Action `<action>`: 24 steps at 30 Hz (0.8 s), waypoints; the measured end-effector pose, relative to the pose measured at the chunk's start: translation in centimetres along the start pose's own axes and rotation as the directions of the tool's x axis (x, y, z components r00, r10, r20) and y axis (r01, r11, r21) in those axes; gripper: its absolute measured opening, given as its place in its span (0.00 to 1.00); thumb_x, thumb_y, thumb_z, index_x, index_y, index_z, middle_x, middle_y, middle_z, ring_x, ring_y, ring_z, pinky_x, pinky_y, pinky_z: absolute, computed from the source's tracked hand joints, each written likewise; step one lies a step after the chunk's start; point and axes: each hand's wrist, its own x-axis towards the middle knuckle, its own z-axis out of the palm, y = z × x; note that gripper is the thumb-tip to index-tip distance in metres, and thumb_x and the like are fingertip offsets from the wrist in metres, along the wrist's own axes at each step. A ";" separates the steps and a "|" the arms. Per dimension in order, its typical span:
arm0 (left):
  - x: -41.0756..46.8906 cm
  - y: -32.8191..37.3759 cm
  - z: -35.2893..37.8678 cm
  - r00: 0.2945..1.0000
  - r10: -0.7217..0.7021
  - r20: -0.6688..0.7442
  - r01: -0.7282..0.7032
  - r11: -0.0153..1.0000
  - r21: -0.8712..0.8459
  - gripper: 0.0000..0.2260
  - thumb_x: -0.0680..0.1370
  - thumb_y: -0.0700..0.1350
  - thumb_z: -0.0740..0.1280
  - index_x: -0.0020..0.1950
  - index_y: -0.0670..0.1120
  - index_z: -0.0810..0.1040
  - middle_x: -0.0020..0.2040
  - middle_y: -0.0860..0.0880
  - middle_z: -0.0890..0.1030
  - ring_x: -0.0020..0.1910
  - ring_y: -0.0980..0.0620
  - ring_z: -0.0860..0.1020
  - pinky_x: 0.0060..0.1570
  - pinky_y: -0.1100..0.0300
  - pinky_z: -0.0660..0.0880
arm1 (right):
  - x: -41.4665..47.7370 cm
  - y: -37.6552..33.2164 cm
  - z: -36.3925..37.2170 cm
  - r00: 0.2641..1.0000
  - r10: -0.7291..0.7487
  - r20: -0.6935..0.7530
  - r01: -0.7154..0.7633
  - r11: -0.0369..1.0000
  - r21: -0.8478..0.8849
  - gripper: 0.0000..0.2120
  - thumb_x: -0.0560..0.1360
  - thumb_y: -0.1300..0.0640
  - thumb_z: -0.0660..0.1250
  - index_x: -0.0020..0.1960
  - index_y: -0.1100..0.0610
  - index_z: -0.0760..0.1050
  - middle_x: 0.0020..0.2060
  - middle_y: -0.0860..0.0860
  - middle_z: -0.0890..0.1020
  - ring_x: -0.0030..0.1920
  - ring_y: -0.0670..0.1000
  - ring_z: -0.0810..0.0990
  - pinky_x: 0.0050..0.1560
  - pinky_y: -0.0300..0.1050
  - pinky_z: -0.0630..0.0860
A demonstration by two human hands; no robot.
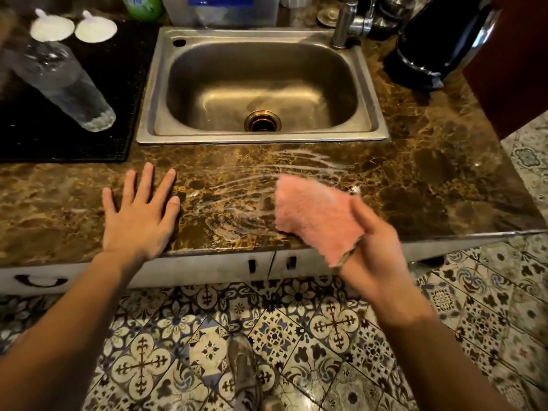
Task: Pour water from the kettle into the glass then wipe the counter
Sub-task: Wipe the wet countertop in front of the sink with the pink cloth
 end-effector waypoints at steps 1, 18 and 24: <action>0.1 0.0 0.0 1.000 0.005 0.002 -0.005 1.000 -0.001 0.26 0.84 0.64 0.41 0.82 0.66 0.43 0.85 0.54 0.44 0.84 0.47 0.41 0.78 0.35 0.41 | 0.3 -1.8 -0.7 0.998 -0.056 -0.038 0.056 0.998 0.010 0.22 0.84 0.49 0.57 0.68 0.61 0.76 0.63 0.63 0.83 0.66 0.63 0.81 0.68 0.61 0.76; -0.1 0.0 0.2 1.000 0.009 -0.027 -0.010 1.000 -0.009 0.28 0.82 0.64 0.40 0.83 0.64 0.46 0.86 0.52 0.48 0.84 0.45 0.45 0.77 0.33 0.43 | 12.6 -6.8 -3.9 0.930 -0.307 0.201 0.187 -0.073 -0.980 0.29 0.87 0.49 0.51 0.82 0.64 0.52 0.83 0.60 0.53 0.82 0.54 0.50 0.81 0.44 0.41; -0.6 0.3 -0.2 0.999 0.011 -0.035 -0.011 1.000 -0.016 0.28 0.82 0.65 0.39 0.83 0.64 0.45 0.86 0.52 0.47 0.84 0.45 0.44 0.77 0.34 0.43 | 9.2 -2.5 -1.7 0.900 -0.195 0.391 0.372 -0.128 -0.919 0.33 0.84 0.42 0.46 0.84 0.57 0.48 0.83 0.53 0.47 0.81 0.47 0.42 0.76 0.39 0.33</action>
